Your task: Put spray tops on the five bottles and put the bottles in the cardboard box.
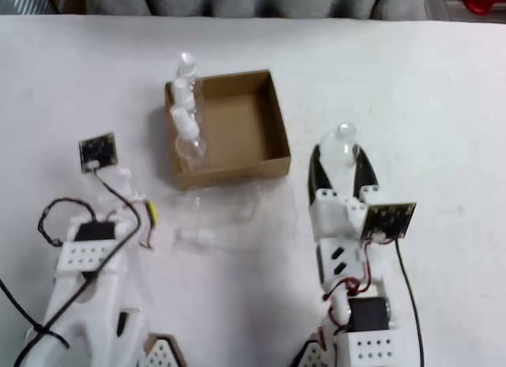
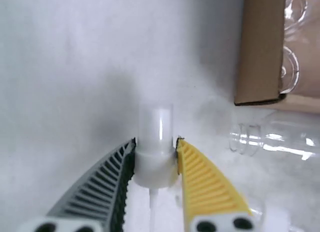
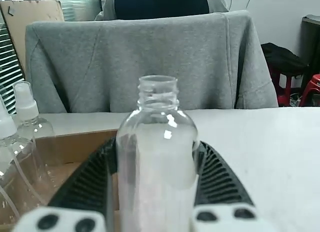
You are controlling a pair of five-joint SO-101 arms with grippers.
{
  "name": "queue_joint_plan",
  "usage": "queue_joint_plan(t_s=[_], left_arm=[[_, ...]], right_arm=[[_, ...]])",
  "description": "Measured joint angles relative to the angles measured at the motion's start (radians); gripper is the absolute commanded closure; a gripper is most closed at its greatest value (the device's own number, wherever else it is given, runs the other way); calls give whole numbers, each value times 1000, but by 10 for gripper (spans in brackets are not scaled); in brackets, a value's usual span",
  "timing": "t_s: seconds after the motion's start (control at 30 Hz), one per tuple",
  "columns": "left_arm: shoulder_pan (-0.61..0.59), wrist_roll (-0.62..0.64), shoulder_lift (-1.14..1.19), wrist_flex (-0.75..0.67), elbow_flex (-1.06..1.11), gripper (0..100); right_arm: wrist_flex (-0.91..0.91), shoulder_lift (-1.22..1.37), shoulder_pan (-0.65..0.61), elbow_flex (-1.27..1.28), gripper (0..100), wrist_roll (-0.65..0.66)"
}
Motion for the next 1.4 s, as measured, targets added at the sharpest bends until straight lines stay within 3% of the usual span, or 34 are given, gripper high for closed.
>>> queue_joint_plan(t_s=[0.17, 0.43, 0.6, 0.83, 0.93, 1.13, 1.4], left_arm=[[-60, 0, -26, -78, 0, 972], [-278, 0, -333, -106, -28, 972], [-356, 0, -652, -109, -28, 976], [-368, 0, -1017, -189, -60, 976], [-373, 0, -1003, -195, -120, 976], [-330, 0, -760, -167, -324, 976], [-127, 57, -493, 94, -678, 976]], right_arm=[[-54, 0, -71, 0, 982, 0], [-299, 0, -367, 0, 982, 28], [-278, 0, -562, -23, 982, 74], [-183, 0, -847, -15, 982, 75], [-173, 0, -888, -5, 982, 75], [-103, 0, -898, 0, 982, 77], [21, 0, -899, 0, 982, 77]])
